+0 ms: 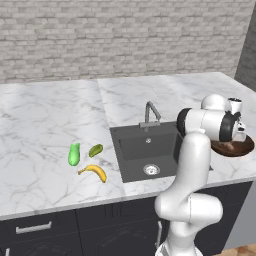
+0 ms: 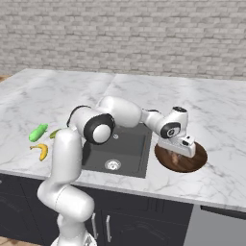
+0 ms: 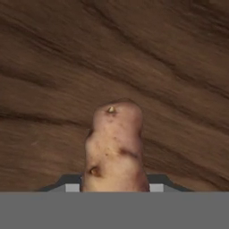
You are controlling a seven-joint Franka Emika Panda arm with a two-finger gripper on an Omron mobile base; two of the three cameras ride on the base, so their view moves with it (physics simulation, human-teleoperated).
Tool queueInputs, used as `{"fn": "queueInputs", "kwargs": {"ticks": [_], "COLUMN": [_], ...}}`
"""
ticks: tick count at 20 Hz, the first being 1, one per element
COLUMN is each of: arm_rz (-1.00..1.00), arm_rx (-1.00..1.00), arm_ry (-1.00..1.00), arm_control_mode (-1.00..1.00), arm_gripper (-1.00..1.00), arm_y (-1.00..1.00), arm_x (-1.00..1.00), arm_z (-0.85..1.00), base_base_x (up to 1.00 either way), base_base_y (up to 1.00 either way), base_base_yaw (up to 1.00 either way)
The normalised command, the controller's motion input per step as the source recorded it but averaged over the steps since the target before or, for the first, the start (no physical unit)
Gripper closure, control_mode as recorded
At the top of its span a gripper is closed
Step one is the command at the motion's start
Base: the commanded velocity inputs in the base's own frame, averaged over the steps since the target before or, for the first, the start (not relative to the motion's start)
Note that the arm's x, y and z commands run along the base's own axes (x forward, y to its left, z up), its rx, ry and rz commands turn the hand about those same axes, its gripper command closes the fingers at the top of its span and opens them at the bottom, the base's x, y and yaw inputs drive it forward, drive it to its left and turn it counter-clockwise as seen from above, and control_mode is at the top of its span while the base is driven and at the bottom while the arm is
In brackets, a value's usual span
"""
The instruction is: There is a mixed pile of frozen fruits and vegetables on the counter. Locate all the frozen vegetables and place the items in a bowl on the counter. Take all the frozen fruits and defrost them in a running sink.
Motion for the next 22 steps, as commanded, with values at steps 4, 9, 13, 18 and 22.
{"fn": "queueInputs", "kwargs": {"ticks": [4,9,13,18,22], "arm_rz": [0.0,0.0,0.01,0.01,0.03], "arm_rx": [0.0,0.0,0.0,0.0,-0.01], "arm_ry": [0.0,0.01,0.01,0.01,0.01], "arm_control_mode": [-1.0,-1.0,-1.0,-1.0,-1.0], "arm_gripper": [-1.0,-1.0,-1.0,-1.0,-1.0], "arm_y": [0.0,0.01,0.03,0.23,0.39], "arm_x": [0.01,0.04,-0.04,-0.06,-0.07], "arm_z": [0.0,0.04,0.35,0.4,0.45], "base_base_x": [0.0,0.0,0.0,0.0,0.0], "base_base_y": [0.0,0.0,0.0,0.0,0.0], "base_base_yaw": [0.0,0.0,0.0,0.0,0.0]}}
